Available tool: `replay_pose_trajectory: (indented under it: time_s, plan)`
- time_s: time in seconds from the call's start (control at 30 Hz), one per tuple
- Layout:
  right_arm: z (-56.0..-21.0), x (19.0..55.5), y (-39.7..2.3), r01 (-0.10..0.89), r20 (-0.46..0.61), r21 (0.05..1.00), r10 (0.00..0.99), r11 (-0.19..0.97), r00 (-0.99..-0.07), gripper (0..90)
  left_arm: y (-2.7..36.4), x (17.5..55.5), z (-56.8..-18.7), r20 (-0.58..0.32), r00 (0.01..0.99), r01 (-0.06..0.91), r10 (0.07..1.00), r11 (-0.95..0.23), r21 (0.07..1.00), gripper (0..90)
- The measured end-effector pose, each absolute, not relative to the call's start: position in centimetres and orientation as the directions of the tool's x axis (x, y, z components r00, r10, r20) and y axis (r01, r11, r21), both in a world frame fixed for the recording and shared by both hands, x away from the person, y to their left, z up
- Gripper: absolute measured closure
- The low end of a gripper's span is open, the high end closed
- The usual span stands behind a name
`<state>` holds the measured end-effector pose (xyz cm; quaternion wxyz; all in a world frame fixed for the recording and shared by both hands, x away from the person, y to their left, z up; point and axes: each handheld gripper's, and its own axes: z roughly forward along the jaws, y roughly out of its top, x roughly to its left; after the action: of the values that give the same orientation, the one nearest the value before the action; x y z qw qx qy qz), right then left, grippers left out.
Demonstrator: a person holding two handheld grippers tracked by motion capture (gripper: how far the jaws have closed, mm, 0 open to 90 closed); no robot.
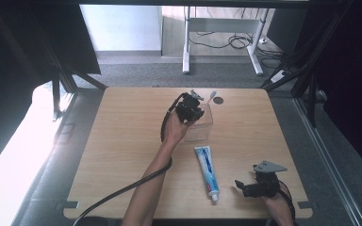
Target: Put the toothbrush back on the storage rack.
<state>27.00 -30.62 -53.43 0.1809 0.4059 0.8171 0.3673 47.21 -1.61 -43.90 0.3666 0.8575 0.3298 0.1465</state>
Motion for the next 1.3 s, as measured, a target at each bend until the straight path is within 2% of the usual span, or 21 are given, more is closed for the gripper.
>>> replay_pose_trajectory:
  time_s: [1.3]
  plan:
    - [-53.6, 27.1, -30.5, 0.536, 0.002, 0.735, 0.789, 0.416, -0.614, 0.9, -2.4, 47.4, -45.6, 0.039, 0.744, 0.523, 0.667, -0.618, 0.587, 76.8]
